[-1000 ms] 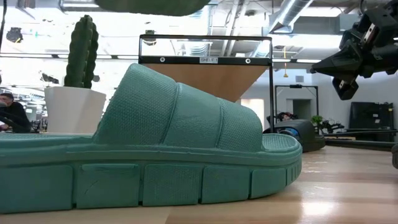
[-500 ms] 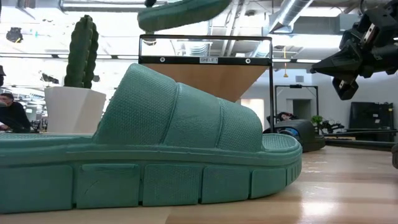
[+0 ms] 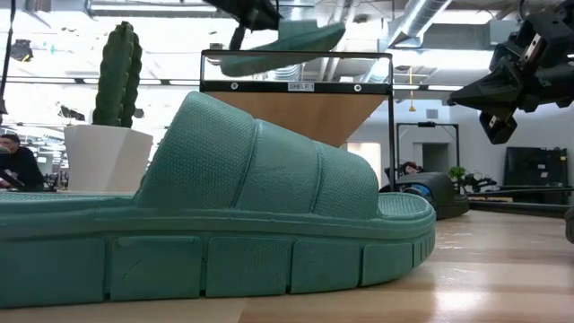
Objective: Pick and place slides into the shelf
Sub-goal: Put the top green slide on the shelf
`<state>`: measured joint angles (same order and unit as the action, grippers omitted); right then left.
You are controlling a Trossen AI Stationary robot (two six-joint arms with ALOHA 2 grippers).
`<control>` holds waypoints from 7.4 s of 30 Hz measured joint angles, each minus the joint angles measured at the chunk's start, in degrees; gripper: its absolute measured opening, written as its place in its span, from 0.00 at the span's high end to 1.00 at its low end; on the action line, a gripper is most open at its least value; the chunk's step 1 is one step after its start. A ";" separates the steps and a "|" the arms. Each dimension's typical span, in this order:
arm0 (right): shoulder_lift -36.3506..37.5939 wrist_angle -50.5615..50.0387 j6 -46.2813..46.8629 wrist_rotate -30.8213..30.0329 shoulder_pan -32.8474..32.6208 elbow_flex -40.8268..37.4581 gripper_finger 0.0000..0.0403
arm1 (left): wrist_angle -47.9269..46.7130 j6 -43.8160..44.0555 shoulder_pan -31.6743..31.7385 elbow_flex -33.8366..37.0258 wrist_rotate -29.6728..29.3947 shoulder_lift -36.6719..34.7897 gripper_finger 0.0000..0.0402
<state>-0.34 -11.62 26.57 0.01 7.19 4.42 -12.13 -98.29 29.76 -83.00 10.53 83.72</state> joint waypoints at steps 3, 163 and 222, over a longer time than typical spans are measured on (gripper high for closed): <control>-0.01 0.02 -0.01 -0.01 -0.01 -0.01 1.00 | 1.31 -1.82 1.48 0.00 2.75 1.49 1.00; -0.02 0.00 0.00 0.00 0.01 0.01 1.00 | 8.62 4.89 6.37 0.00 -0.07 17.64 0.90; -0.02 0.02 0.00 0.00 0.00 0.01 1.00 | 8.08 3.91 3.25 -0.02 -5.43 17.62 0.56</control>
<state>-0.36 -11.60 26.57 0.01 7.18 4.43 -4.04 -94.38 33.01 -83.02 5.10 101.34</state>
